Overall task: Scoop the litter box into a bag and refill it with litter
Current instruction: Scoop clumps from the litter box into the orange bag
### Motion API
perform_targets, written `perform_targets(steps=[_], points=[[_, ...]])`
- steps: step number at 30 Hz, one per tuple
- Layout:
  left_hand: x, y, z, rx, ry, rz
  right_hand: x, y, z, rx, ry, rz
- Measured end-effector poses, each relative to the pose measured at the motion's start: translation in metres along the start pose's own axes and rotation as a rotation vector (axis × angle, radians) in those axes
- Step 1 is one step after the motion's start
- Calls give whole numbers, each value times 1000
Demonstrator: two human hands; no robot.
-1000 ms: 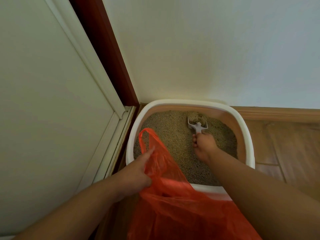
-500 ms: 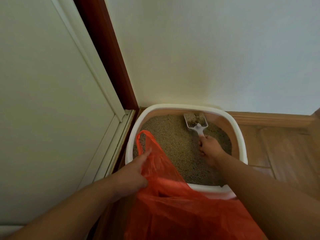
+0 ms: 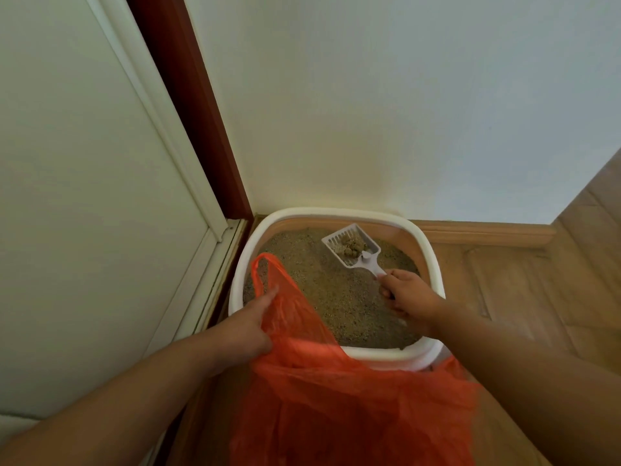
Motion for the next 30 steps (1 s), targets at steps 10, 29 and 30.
perform_targets(steps=[10, 29, 30], points=[[-2, -5, 3, -5, -21, 6, 18, 29, -1, -22, 120, -36], [-10, 11, -8, 46, -127, -153, 11, 34, 2, -55, 205, -173], [-11, 11, -8, 48, -140, -158, 13, 33, 4, -59, 207, -171]])
Point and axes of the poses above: each hand's wrist, its own y-axis away from the middle knuckle, its own x-axis out of the back of the hand, z = x × y, the point moved 9 cm from there along -y, towards the middle knuckle, and after that the axes turned 4 degrees about -y, right-handed, at the moved point
